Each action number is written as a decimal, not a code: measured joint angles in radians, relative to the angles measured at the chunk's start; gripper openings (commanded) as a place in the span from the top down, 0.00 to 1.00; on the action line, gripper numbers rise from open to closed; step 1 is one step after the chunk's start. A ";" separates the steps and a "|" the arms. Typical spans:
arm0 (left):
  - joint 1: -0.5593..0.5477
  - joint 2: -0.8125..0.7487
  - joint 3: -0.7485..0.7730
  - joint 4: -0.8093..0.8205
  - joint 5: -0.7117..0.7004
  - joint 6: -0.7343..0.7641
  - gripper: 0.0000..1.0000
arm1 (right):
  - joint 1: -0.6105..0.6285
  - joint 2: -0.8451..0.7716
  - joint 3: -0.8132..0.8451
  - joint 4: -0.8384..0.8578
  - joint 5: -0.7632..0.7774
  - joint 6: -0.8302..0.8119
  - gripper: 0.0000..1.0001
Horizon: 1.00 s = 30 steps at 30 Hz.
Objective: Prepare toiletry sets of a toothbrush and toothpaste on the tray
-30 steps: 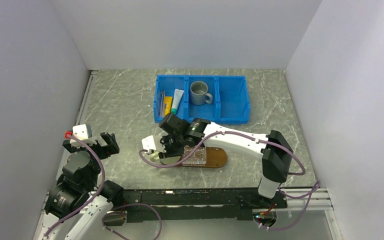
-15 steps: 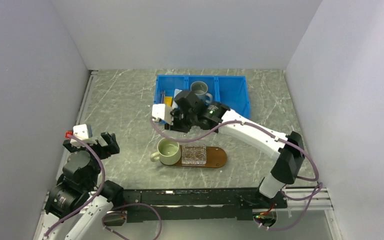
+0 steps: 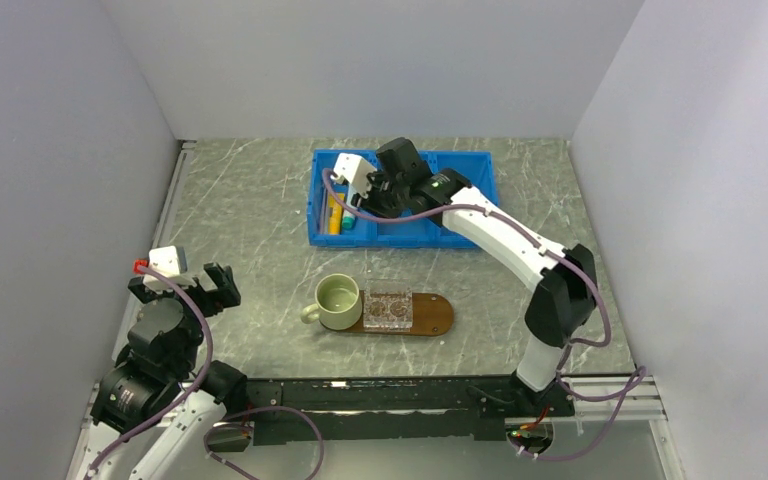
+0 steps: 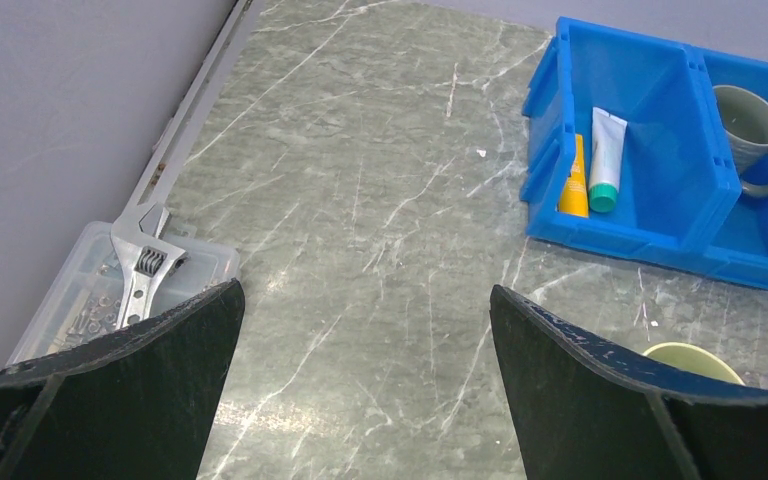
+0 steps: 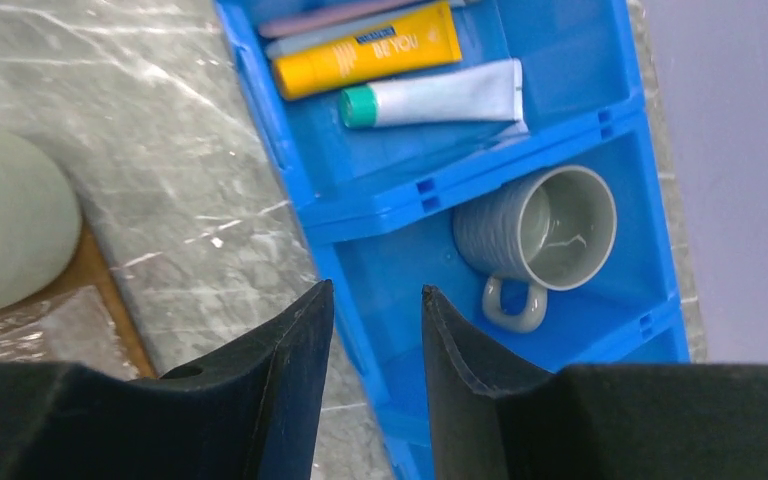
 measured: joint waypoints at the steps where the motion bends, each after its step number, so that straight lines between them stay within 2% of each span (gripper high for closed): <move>1: 0.000 0.001 0.000 0.000 0.000 0.000 0.01 | -0.013 0.014 0.002 0.002 0.000 -0.002 0.60; 8: 0.000 0.001 0.000 0.003 0.008 0.000 0.01 | -0.095 0.132 0.053 0.015 -0.020 -0.017 0.59; 18: 0.001 0.001 0.000 0.009 0.020 0.008 0.01 | -0.203 0.316 0.210 0.030 -0.076 -0.040 0.59; 30: 0.001 0.001 -0.001 0.019 0.040 0.016 0.01 | -0.254 0.476 0.348 0.025 -0.126 -0.042 0.58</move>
